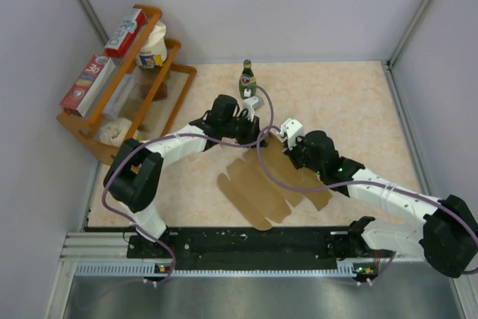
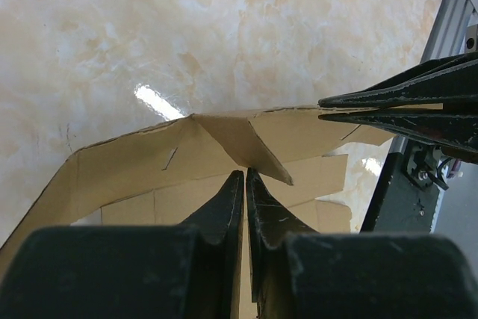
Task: Fold the paper box
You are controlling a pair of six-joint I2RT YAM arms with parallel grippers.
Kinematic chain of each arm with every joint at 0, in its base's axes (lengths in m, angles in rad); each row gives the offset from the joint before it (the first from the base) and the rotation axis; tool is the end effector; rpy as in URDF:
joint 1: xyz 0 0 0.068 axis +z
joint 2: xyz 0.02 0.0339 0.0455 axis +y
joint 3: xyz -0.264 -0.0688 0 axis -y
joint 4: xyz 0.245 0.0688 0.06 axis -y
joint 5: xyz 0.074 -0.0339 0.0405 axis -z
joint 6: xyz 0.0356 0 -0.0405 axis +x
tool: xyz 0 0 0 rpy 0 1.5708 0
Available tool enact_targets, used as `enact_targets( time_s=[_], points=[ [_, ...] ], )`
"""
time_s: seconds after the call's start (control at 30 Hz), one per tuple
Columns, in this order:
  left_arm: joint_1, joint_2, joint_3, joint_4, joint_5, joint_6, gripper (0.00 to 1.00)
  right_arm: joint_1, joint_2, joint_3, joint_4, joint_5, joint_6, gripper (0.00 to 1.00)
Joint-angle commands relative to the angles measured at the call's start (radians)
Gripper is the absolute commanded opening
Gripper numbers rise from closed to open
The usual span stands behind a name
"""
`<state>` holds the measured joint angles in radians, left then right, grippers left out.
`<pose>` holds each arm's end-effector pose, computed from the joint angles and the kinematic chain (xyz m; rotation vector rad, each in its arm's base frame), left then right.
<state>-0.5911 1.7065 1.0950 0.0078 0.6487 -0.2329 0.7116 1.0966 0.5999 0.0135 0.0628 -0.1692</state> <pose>0.2994 -0.2269 0.2254 0.7875 2.1317 -1.1600 0.1835 0.1553 0.2335 -0.8443 1.8834 0.2718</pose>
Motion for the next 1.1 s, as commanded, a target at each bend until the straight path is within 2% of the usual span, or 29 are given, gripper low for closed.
enact_targets(
  time_s=[0.0,0.63,1.07],
  points=[
    [-0.003,0.028,0.016,0.064,-0.004,0.007,0.09,0.014,0.040,0.009,0.016,0.031,-0.050,0.00],
    [0.034,0.094,-0.021,0.084,-0.040,0.004,0.08,0.031,0.123,0.005,0.039,0.137,-0.069,0.00],
    [0.073,-0.038,-0.184,0.081,-0.135,-0.008,0.07,0.052,0.146,-0.002,0.051,0.201,-0.075,0.00]
  ],
)
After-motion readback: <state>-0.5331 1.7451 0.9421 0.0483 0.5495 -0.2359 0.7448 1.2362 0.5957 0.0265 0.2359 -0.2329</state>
